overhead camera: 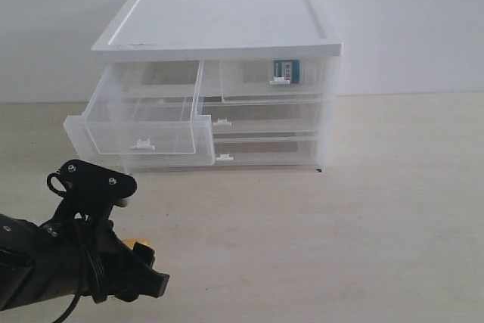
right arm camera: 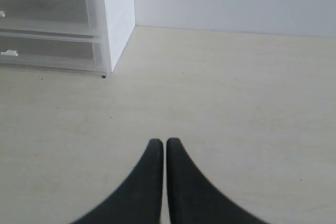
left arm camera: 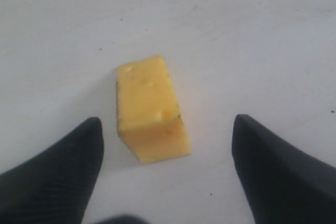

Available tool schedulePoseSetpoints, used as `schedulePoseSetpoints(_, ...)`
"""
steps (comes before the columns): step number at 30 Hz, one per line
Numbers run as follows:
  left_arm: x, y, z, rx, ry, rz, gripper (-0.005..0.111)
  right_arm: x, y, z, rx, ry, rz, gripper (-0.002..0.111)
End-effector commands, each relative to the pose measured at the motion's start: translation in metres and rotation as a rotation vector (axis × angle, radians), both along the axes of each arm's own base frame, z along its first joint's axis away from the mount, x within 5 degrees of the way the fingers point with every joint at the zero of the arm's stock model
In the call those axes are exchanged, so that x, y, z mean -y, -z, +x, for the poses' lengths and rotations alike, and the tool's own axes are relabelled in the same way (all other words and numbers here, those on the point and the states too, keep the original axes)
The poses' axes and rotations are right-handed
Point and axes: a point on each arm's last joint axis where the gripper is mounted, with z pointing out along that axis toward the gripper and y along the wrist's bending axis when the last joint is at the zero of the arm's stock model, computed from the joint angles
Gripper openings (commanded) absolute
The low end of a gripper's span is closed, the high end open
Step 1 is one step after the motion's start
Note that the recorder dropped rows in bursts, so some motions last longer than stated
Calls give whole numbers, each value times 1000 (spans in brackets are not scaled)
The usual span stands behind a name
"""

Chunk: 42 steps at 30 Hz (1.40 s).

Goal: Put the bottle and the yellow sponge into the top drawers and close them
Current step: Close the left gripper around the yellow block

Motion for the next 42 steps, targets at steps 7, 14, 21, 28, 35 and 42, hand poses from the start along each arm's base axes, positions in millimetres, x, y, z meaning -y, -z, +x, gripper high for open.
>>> schedulePoseSetpoints(7, 0, 1, 3, -46, 5, -61, 64, 0, -1, 0, 15, -2, 5, 0)
schedulePoseSetpoints(14, -5, 19, 7, -58, -19, 37, 64, 0, -1, 0, 15, -2, 5, 0)
schedulePoseSetpoints(21, -1, 21, 10, -23, -10, -3, 64, 0, -1, 0, 15, -2, 5, 0)
schedulePoseSetpoints(28, 1, 19, 12, 6, -1, -14, 47, 0, -1, 0, 15, -2, 5, 0)
schedulePoseSetpoints(35, 1, 19, 12, 8, 9, -11, 4, 0, -1, 0, 15, -2, 5, 0)
schedulePoseSetpoints(42, 5, 19, 7, -35, 63, -32, 4, 0, -1, 0, 15, -2, 5, 0)
